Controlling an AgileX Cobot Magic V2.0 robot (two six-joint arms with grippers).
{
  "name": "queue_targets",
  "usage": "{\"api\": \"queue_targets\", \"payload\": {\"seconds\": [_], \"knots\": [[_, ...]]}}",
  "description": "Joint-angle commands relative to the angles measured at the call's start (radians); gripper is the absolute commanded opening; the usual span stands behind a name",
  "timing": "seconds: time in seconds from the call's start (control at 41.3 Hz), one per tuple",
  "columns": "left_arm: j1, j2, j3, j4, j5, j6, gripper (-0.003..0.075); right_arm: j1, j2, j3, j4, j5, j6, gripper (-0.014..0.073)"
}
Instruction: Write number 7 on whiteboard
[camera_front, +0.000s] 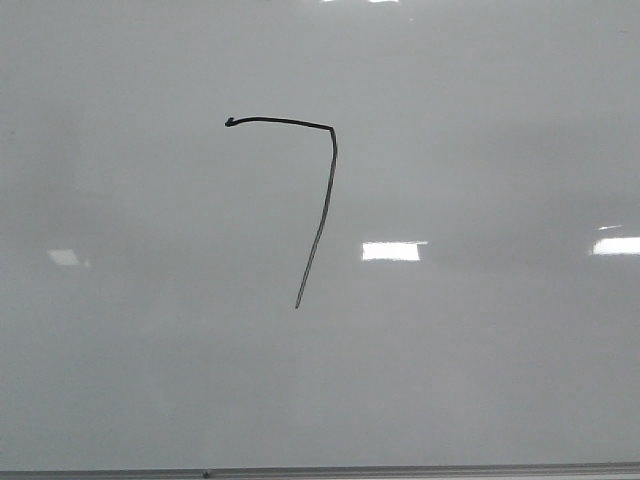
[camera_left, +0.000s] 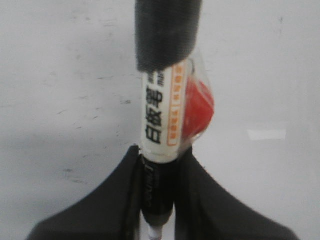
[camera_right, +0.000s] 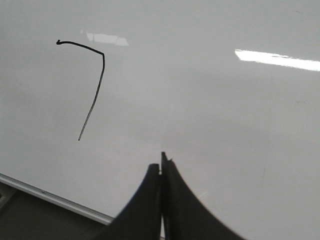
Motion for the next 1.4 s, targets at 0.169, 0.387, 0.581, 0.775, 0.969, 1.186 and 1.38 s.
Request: {"api": "queue_targets", "payload": {"seconds": [0.169, 0.387, 0.581, 0.775, 0.969, 1.186, 1.38], "knots": [[0.017, 0.131, -0.028, -0.022, -0.183, -0.01, -0.002, -0.005, 0.003, -0.025, 0.026, -0.065, -0.002, -0.0069], [0.044, 0.168, -0.028, -0.081, -0.209, -0.01, -0.002, -0.005, 0.003, -0.025, 0.029, -0.063, -0.002, -0.0069], [0.044, 0.222, -0.028, -0.081, -0.259, -0.01, -0.002, -0.005, 0.003, -0.025, 0.032, -0.063, -0.002, -0.0069], [0.044, 0.222, -0.028, -0.081, -0.241, -0.01, 0.005, -0.005, 0.003, -0.025, 0.032, -0.056, -0.002, -0.0069], [0.044, 0.217, -0.028, -0.081, -0.222, -0.01, 0.0312, -0.005, 0.003, -0.025, 0.032, -0.052, -0.002, -0.0069], [0.044, 0.16, -0.028, -0.076, -0.212, -0.01, 0.0432, -0.005, 0.003, -0.025, 0.032, -0.049, -0.002, -0.0069], [0.044, 0.049, -0.028, -0.065, -0.174, -0.004, 0.0431, -0.005, 0.003, -0.025, 0.032, -0.053, -0.002, -0.0069]]}}
